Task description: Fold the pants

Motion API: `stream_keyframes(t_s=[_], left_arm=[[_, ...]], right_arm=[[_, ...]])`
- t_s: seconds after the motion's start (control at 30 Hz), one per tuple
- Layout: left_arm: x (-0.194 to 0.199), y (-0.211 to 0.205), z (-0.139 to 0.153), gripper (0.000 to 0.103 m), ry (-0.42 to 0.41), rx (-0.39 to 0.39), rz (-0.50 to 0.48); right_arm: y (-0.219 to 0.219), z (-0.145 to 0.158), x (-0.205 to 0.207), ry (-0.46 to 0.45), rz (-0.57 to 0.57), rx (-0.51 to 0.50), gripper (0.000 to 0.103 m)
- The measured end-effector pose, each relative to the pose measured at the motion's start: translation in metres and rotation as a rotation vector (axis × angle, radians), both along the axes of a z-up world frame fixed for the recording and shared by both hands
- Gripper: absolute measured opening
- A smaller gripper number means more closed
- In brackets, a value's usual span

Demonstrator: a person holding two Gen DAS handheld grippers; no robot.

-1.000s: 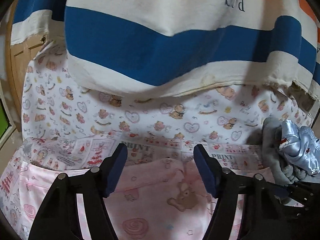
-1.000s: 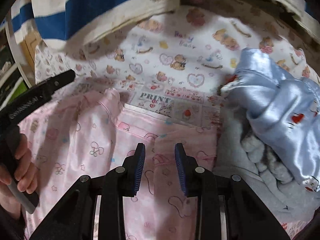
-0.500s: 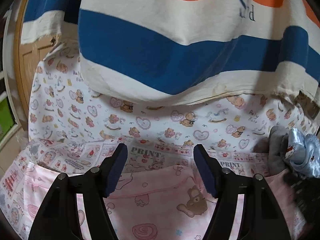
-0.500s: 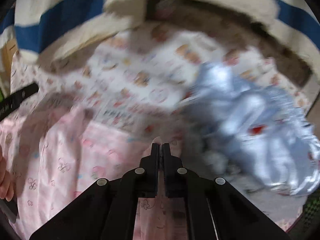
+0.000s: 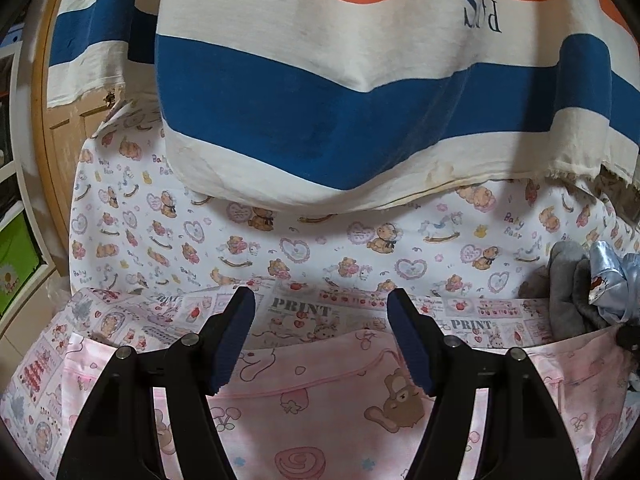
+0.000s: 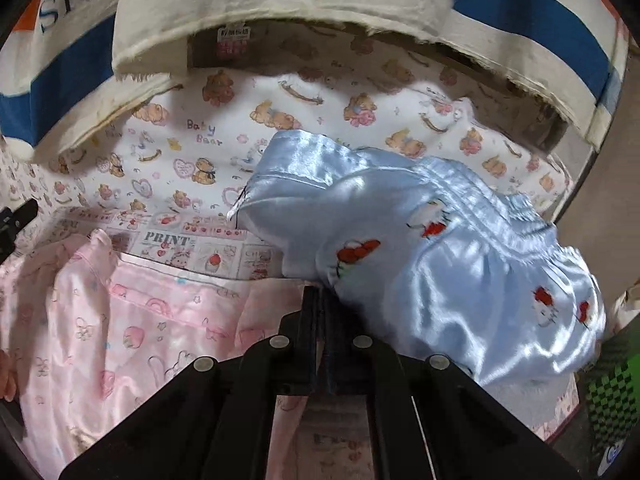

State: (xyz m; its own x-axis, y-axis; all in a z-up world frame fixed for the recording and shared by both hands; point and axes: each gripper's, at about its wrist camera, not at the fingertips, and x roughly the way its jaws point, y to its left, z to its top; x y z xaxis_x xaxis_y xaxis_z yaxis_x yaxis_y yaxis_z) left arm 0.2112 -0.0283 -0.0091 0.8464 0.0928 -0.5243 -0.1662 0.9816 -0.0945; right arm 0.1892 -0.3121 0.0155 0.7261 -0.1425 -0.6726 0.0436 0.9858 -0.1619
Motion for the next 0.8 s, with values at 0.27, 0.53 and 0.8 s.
stream_keyframes(t_s=[0.27, 0.53, 0.8], left_arm=[[0.002, -0.006, -0.003, 0.067, 0.013, -0.003, -0.038], [0.002, -0.015, -0.008, 0.067, 0.030, 0.050, -0.060], [0.000, -0.016, -0.006, 0.067, 0.021, 0.056, -0.074]], right_arm=[[-0.014, 0.003, -0.001, -0.045, -0.052, -0.033, 0.003], [-0.038, -0.010, 0.016, -0.008, -0.047, 0.065, 0.003], [-0.042, -0.008, 0.014, -0.018, -0.020, 0.090, 0.005]])
